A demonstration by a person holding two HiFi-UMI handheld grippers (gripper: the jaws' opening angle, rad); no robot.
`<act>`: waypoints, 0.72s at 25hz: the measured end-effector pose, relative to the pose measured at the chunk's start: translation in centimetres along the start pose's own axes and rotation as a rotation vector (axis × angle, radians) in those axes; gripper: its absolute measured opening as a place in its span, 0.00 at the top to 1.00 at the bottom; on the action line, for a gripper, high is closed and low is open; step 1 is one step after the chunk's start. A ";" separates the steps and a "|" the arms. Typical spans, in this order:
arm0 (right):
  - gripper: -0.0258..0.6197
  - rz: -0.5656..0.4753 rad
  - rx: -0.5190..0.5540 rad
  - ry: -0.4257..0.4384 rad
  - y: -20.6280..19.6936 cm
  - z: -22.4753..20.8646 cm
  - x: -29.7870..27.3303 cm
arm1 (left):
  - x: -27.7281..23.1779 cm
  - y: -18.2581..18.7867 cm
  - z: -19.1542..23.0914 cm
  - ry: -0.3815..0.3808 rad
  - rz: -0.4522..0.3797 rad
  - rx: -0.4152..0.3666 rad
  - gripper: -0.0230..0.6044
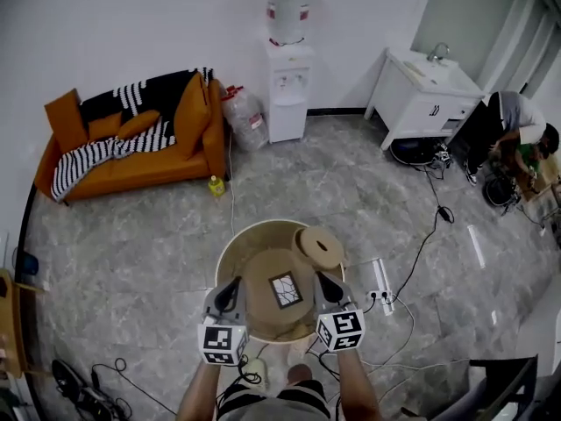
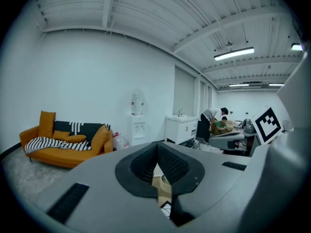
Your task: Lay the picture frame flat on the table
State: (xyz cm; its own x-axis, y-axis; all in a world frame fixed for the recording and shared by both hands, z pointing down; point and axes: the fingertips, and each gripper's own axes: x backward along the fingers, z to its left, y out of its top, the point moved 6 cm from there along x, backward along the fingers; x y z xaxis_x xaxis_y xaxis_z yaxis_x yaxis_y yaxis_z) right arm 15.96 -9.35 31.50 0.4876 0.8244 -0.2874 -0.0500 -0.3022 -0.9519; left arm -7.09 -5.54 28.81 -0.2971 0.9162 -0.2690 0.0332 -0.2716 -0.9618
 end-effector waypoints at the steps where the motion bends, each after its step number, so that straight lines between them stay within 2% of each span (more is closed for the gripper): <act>1: 0.96 -0.012 0.001 -0.009 0.5 0.4 1.0 | 0.8 0.4 -0.2 -0.004 -0.008 -0.003 0.94; 7: 0.96 -0.088 0.020 -0.056 2.5 3.5 7.3 | 5.7 1.2 -1.8 -0.049 -0.040 -0.019 0.94; 18: 0.96 -0.131 0.043 -0.118 1.6 9.3 16.1 | 13.3 -0.1 -3.9 -0.122 -0.037 -0.029 0.94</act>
State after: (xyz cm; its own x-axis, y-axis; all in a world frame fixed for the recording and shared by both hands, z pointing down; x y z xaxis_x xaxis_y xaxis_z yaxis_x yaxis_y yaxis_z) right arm 15.65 7.90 24.38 0.3867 0.9066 -0.1689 -0.0310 -0.1702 -0.9849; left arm -7.30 7.85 25.08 -0.4125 0.8823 -0.2265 0.0471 -0.2276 -0.9726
